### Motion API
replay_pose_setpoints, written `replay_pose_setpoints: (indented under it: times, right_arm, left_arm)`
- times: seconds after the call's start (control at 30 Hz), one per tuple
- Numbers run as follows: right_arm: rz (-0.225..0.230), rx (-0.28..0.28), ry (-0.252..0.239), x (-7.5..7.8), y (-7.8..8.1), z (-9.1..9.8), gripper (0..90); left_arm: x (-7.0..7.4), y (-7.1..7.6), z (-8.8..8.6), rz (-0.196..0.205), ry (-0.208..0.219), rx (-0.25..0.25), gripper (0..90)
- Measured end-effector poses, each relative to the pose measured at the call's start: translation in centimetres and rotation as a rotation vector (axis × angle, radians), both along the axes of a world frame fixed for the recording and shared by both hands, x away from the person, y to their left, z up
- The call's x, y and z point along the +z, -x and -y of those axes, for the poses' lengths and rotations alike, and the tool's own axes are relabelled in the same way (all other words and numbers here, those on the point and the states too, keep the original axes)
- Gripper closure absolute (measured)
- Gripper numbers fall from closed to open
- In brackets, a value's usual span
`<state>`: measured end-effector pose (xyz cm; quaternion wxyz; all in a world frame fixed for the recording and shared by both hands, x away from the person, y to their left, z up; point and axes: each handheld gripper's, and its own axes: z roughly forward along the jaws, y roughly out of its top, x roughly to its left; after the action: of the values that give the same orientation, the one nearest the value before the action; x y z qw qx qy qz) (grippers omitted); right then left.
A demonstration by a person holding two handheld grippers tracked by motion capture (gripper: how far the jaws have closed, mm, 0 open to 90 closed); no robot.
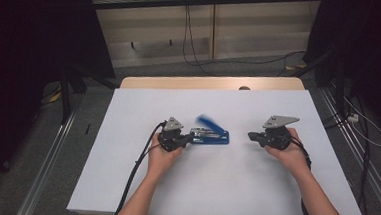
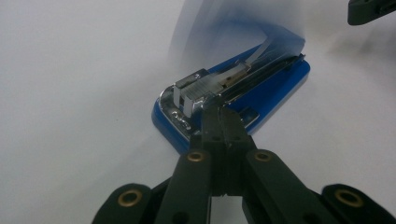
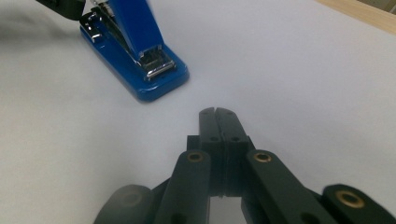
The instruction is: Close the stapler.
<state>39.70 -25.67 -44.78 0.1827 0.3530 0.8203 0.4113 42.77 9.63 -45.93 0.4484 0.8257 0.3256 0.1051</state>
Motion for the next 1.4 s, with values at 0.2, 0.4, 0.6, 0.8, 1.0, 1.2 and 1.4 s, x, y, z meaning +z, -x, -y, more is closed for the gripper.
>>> replay_pose_setpoints:
  times: [0.2,0.4,0.6,0.8,1.0,1.2,1.4]
  right_arm:
    - [-0.001,0.014,0.006,0.0,0.1,-0.2,90.0]
    - [-0.005,0.019,0.003,-0.1,0.3,-0.1,90.0]
    - [-0.011,0.014,-0.025,-0.1,0.6,0.3,86.7]
    - [0.003,0.000,-0.033,0.2,1.1,0.0,66.2]
    - [-0.004,-0.025,-0.058,0.5,2.0,0.0,53.6]
    - [0.014,-0.053,-0.079,1.5,3.6,0.3,43.5]
    - [0.028,-0.062,-0.090,1.3,5.4,0.2,33.4]
  left_arm:
    - [-0.4,-0.1,-0.1,-0.026,-0.011,0.005,90.0]
    - [0.0,0.0,-0.1,-0.018,0.002,-0.004,90.0]
    - [0.4,0.0,-0.5,-0.007,0.014,0.000,86.7]
    - [1.2,0.4,-0.9,-0.005,0.020,0.024,66.3]
    - [2.3,1.4,-1.8,0.001,0.023,0.012,54.4]
    - [3.3,2.5,-3.1,0.020,0.034,-0.003,44.5]
    - [3.7,3.4,-4.6,0.024,0.048,0.013,37.3]
